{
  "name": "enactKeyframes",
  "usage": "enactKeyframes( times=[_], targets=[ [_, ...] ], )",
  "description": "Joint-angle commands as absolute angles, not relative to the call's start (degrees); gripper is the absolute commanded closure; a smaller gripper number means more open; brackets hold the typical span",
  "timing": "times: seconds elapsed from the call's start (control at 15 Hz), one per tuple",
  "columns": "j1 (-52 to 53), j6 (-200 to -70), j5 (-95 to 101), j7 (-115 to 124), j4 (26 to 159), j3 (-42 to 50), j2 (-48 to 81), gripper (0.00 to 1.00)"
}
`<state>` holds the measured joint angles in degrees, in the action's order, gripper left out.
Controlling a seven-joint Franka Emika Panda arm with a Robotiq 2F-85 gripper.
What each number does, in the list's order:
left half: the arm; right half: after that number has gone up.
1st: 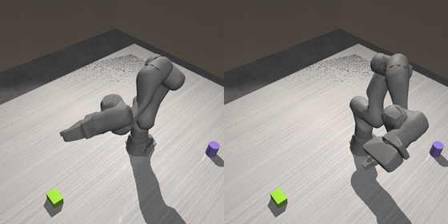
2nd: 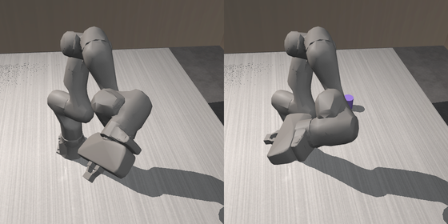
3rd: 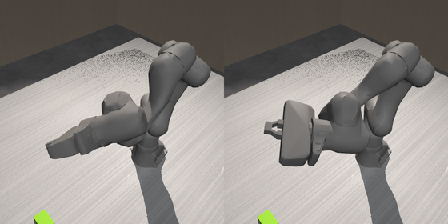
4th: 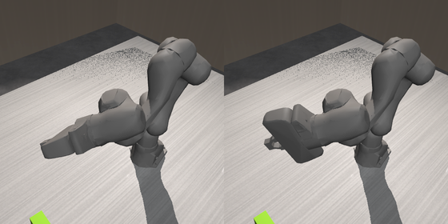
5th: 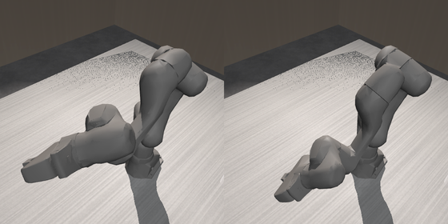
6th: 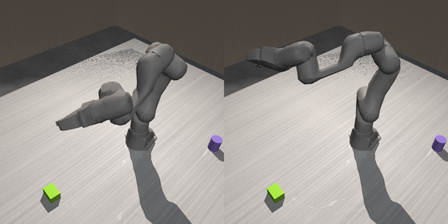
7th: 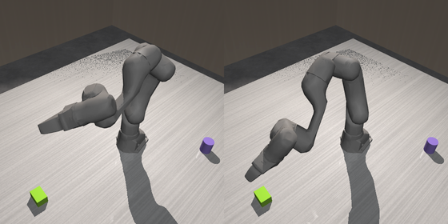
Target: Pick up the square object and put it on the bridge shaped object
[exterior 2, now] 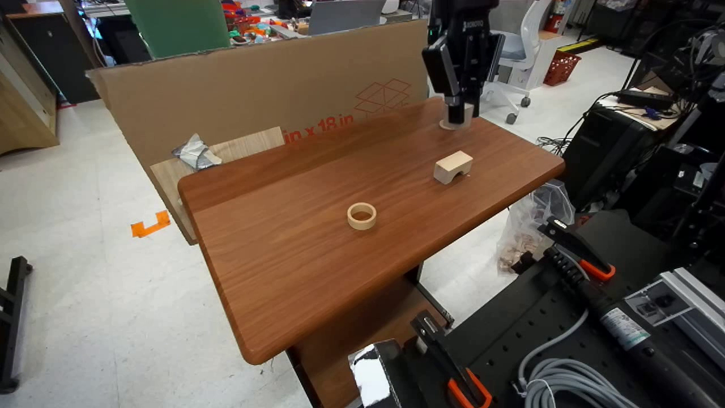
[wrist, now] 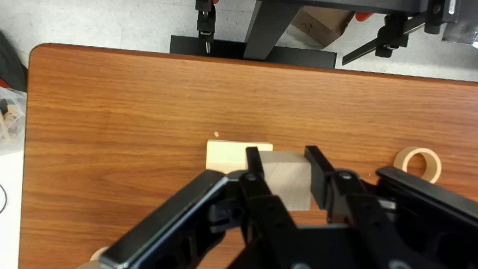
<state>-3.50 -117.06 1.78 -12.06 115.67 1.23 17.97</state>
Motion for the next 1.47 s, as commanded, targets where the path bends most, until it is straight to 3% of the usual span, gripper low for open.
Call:
enactKeyframes(
  times=[0.0,1.4],
  targets=[
    [-3.53,-119.09,3.08,-11.59,117.07,1.55,18.03,0.92],
    [-0.85,-124.85,12.65,-4.95,115.30,2.76,25.18,0.92]
  ],
)
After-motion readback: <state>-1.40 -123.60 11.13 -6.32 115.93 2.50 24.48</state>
